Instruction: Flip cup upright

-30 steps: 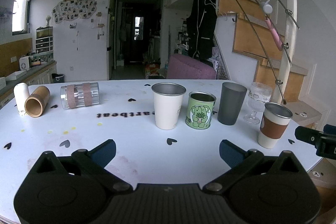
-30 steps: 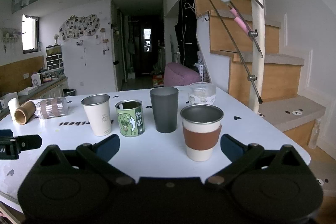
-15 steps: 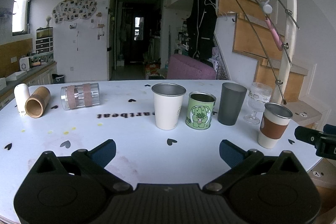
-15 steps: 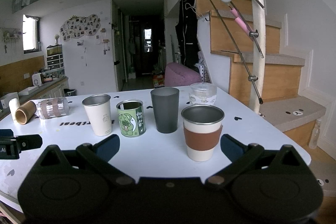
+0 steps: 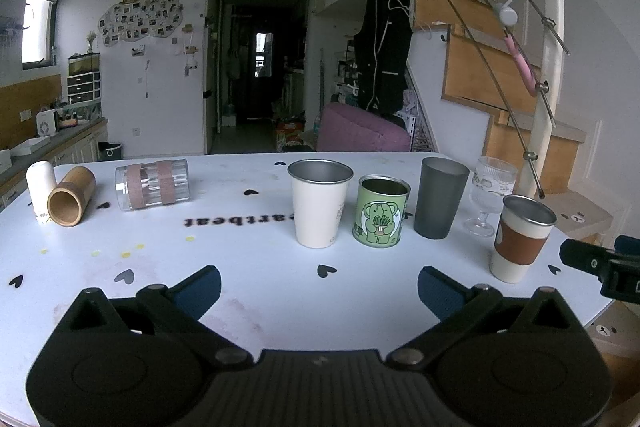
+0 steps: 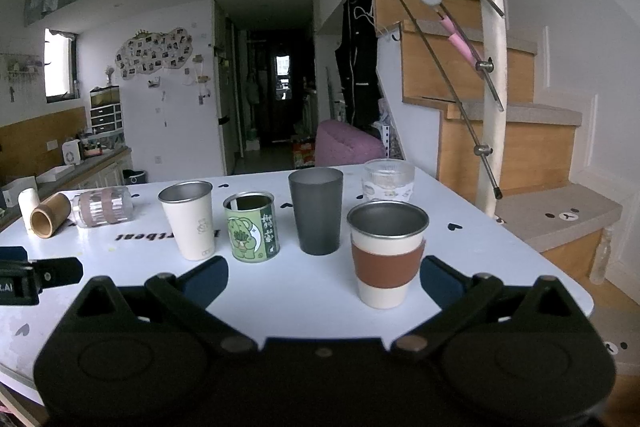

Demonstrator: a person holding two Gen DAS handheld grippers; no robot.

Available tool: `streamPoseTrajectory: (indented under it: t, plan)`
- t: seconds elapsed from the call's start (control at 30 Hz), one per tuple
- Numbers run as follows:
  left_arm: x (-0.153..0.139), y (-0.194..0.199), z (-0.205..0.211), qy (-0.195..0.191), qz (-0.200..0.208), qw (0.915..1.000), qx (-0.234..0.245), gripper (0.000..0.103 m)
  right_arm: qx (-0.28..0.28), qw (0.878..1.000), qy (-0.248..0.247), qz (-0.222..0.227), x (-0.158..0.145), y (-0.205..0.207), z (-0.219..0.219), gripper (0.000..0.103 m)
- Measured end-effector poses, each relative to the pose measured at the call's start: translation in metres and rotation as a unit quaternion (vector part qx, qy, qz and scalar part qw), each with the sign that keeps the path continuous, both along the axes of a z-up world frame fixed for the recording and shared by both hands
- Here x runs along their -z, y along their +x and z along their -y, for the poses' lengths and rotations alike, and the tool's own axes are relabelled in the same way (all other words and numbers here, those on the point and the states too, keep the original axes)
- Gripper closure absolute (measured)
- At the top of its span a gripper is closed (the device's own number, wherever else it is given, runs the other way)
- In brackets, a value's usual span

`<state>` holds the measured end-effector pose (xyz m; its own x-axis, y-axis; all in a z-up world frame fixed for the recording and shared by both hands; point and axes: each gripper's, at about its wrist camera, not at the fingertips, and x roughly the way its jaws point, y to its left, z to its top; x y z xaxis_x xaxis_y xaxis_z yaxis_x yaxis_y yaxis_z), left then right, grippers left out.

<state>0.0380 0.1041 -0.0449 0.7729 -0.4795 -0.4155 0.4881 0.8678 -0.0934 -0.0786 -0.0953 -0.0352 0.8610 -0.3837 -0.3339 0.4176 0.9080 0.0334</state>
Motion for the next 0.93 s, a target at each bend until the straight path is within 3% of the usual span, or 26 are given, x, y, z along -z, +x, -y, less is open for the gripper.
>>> streamPoseTrajectory:
  t: [0.93]
  plan:
    - [-0.0001,0.0002,-0.0003,0.001,0.001,1.0,0.0,0.0,0.0,1.0,0.0,0.0,-0.0006,0.0001,0.0006,0.0]
